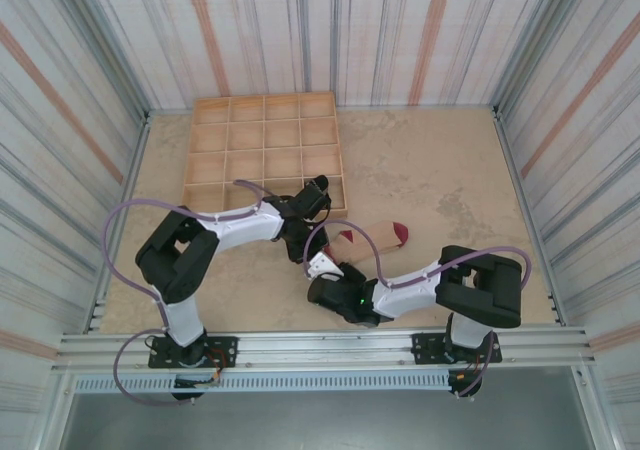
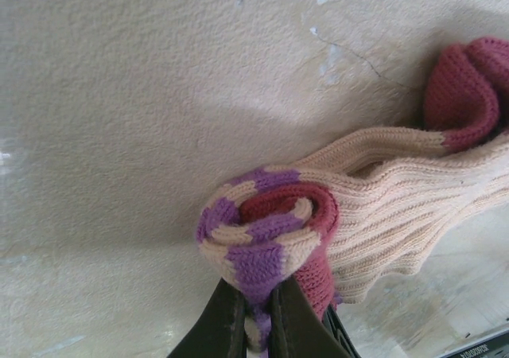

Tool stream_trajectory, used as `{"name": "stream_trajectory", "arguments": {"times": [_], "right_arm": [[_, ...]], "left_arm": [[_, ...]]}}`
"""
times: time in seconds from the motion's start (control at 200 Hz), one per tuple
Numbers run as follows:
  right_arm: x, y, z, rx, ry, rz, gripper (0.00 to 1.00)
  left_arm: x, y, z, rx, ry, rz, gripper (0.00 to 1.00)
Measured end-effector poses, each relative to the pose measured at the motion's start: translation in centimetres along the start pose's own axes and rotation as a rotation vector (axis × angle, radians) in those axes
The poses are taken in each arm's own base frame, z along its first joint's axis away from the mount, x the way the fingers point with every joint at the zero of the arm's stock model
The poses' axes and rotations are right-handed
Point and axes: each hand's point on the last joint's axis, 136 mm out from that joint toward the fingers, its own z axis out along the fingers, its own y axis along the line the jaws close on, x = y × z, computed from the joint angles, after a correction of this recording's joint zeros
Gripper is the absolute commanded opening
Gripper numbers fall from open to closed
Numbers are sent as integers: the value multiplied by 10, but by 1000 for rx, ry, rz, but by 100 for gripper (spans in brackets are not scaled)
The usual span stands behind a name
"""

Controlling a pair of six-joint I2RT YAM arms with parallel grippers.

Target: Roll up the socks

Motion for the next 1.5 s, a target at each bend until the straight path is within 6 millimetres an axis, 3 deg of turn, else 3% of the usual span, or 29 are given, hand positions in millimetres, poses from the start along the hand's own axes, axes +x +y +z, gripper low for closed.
{"name": "stream_trajectory", "arguments": {"times": [0.115, 0.225, 0.431, 0.591, 0.892, 1.207, 1.498], "right_arm": [[-1, 1, 1, -22, -3, 30, 0], [-1, 0, 2, -67, -8, 87, 0], [-3, -5, 4, -209, -27, 235, 0], [-5, -7, 6, -338, -29, 369, 0], [3, -18, 6, -468, -28, 614, 0], [16, -27, 3, -595, -20, 865, 0], [21, -36, 12, -793, 44, 1103, 0]], "left_arm": [[-1, 1, -1, 3, -4, -11, 23], [-1, 4, -1, -2, -9, -25, 61], [-3, 19, -12, -14, -69, -58, 91], [-6, 26, -20, -14, -123, -69, 94], [-17, 1, -69, 115, -274, -29, 94], [-14, 4, -63, 90, -282, -17, 92], [-10, 5, -52, 60, -265, -4, 90]]}}
